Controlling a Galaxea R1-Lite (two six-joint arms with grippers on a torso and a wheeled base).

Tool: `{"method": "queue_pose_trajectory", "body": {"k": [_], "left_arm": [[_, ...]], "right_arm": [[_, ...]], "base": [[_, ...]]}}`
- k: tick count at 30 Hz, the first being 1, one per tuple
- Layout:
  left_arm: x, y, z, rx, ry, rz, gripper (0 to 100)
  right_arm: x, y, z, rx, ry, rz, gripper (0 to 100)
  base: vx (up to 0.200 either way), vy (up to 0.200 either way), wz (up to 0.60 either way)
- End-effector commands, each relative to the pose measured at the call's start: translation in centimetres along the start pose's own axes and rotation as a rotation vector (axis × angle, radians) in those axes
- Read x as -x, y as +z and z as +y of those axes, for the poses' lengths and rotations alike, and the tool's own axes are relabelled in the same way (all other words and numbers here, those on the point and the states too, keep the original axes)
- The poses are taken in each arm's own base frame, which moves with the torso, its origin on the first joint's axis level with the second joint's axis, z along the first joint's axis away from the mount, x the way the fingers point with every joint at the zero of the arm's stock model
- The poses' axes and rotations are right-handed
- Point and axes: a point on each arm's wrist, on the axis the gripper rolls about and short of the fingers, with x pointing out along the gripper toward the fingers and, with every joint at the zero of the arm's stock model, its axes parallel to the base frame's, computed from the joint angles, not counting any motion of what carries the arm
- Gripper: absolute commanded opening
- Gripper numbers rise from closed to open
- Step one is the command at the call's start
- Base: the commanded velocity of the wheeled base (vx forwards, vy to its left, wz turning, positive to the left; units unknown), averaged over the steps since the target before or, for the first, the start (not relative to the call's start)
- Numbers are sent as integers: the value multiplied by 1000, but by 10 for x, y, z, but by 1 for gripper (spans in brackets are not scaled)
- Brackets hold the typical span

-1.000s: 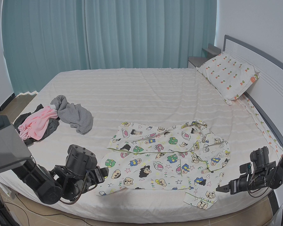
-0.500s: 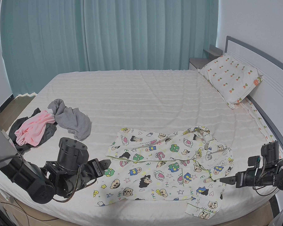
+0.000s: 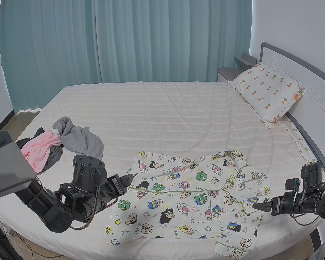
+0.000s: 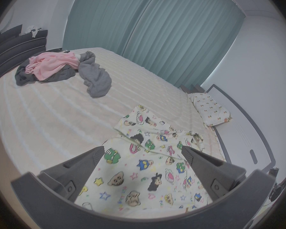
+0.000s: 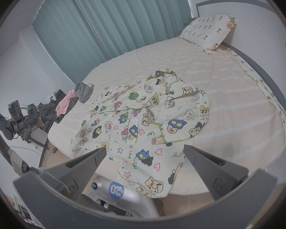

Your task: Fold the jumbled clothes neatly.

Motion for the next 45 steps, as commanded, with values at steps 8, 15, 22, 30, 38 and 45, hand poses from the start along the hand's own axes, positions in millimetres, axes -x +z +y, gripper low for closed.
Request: {"method": "queue_pose_trajectory", "body": {"k": [8,15,22,30,38,45], "left_arm": [[-28,-4,7,-18,28,-12,100],[-31,-5,8,-27,31,-8,100],[-70,16,5,-62,33,-49,100],[-96,38,0,-68,15,56,100],[-102,31,5,-72,32,72,100],[-108,34,6,-78,14,65,100]], "right_arm": [[0,-1,0,-1,11,6,100],[-1,-2,0,-1,12,13,100],[0,-1,1,1,13,7,100],[2,-6,0,-18,13,19,100],[2,-7,0,-23,9,24,100],[1,-8,-1,-22,9,30,100]], "base": [[0,0,0],[0,0,0],[0,0,0],[0,0,0],[75,0,0],[86,0,0]]}}
